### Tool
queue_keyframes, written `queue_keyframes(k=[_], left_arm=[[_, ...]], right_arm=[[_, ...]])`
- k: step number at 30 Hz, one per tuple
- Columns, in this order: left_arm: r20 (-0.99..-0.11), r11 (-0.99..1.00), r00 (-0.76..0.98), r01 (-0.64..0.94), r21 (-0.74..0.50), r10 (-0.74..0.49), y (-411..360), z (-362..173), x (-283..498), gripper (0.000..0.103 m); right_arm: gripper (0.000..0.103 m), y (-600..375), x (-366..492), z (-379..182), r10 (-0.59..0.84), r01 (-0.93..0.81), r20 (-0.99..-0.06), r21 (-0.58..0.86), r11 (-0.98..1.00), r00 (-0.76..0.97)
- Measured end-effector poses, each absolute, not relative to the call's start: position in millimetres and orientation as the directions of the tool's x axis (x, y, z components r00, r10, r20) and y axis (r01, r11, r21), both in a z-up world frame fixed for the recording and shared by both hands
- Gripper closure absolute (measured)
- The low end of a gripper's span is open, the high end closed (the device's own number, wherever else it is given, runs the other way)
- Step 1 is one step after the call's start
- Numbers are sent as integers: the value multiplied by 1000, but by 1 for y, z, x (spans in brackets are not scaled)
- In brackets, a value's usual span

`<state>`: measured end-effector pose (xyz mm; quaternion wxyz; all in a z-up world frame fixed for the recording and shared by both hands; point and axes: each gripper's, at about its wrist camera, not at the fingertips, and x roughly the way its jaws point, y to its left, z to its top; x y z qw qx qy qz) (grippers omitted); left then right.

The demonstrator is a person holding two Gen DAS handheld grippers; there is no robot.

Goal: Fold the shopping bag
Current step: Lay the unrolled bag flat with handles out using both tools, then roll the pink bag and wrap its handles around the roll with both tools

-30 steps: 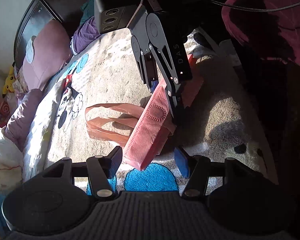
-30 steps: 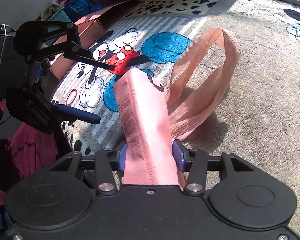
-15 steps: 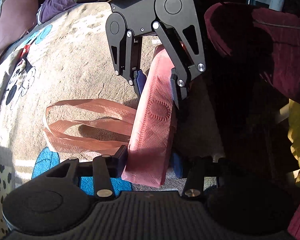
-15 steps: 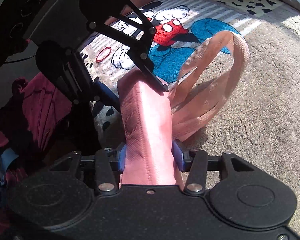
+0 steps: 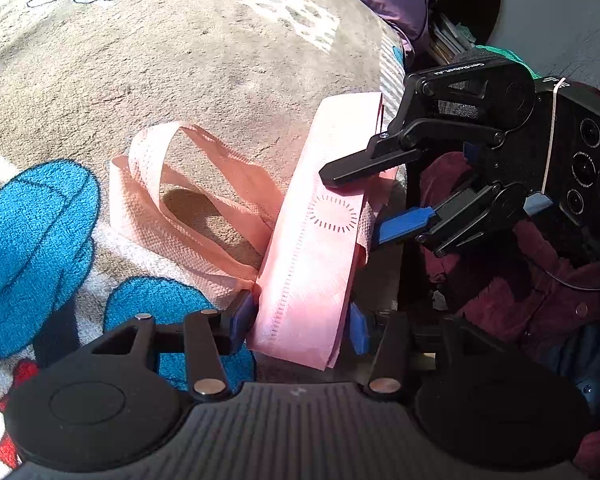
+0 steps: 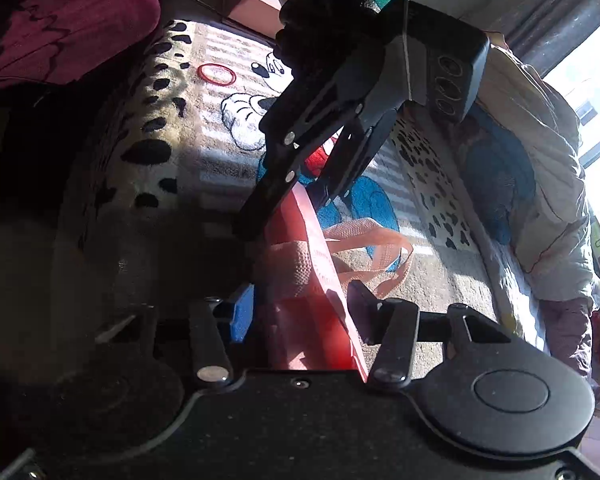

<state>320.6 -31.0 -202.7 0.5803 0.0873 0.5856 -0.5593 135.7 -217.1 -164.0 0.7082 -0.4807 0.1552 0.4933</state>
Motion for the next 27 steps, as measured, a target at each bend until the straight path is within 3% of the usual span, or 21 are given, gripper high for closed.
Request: queue_keyframes(k=[4,8,11,13,17,24,27], left_arm=[[-721,382,-363,661,-646,-590,-23,-214,332,56],[-732,392,-290,693,-605,-617,-18,-216,324,57],[-803,395,-141,813,-427,-578,-22,-201,298,55],[-842,368,-50,884,-287,-537,-27,-195,281,40],[-874,239,110,971,-7,-473,-38,-190,249,40],[-812,-47,403,885,463,-422,-58,-181,194,40],[-780,-143,441,825,547,-443,-63,-193,180,36]], right_arm=[[66,-226,162,-153,576,-923,-728,-359,139,370],[66,-238,208,-153,632,-956,-733,-85,280,251],[66,-241,225,-159,657,-954,-726,1,299,205],[66,-244,232,-161,667,-947,-720,43,319,192],[66,-245,245,-172,691,-926,-705,137,352,158],[66,-245,263,-185,735,-869,-674,320,379,73],[66,-249,269,-191,755,-835,-655,392,387,42]])
